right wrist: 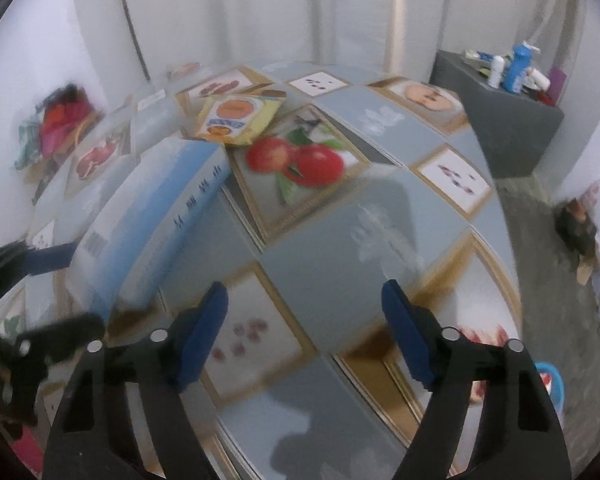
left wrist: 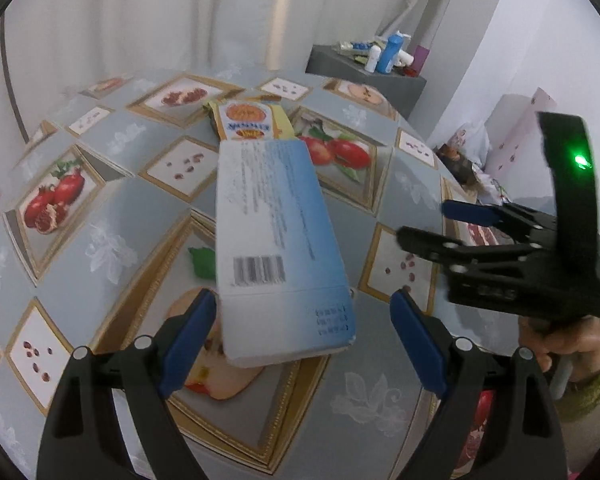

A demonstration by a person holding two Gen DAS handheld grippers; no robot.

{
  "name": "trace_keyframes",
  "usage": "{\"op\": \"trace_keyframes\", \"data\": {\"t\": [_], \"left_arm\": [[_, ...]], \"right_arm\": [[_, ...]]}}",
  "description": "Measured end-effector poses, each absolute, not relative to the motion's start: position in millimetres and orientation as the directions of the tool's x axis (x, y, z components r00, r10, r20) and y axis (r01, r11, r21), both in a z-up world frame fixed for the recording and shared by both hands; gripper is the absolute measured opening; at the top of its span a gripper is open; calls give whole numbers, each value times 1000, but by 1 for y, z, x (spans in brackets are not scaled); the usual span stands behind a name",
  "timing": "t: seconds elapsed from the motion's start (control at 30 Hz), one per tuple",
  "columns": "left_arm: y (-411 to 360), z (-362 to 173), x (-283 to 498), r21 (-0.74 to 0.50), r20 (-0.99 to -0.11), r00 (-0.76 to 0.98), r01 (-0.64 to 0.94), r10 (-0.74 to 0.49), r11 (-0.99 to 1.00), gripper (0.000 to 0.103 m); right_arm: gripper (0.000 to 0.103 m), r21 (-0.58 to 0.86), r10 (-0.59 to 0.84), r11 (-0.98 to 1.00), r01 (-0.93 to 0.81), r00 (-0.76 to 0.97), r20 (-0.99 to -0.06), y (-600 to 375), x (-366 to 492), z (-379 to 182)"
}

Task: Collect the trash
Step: 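Place the left tool around the blue medicine box while the right tool approaches the yellow Enaak packet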

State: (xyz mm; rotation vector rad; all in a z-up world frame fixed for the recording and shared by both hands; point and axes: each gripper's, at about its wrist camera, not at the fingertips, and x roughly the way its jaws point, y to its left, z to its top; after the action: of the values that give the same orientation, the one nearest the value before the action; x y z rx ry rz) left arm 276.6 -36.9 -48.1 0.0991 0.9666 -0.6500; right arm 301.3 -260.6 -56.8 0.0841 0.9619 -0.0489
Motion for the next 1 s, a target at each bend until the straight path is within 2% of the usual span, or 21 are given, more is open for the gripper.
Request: {"op": "trace_keyframes", "data": {"t": [0.17, 0.23, 0.43, 0.7, 1.0], "left_arm": [[-37, -44, 290, -179, -783, 433, 531, -446, 828, 87], [-39, -44, 298, -178, -780, 442, 520, -442, 835, 87], [-39, -49, 318, -171, -782, 462, 487, -419, 857, 86], [-28, -53, 318, -150, -789, 466, 485, -400, 861, 79], [1, -54, 317, -121, -791, 496, 449, -359, 885, 78]], "right_arm": [[66, 27, -4, 998, 49, 555, -832, -246, 326, -60], [59, 44, 17, 998, 37, 539, -842, -241, 335, -65], [46, 90, 74, 996, 4, 538, -839, -233, 351, -64], [41, 102, 120, 993, -63, 533, -838, -215, 357, -61], [36, 177, 216, 976, -125, 510, -832, -194, 368, -60]]}}
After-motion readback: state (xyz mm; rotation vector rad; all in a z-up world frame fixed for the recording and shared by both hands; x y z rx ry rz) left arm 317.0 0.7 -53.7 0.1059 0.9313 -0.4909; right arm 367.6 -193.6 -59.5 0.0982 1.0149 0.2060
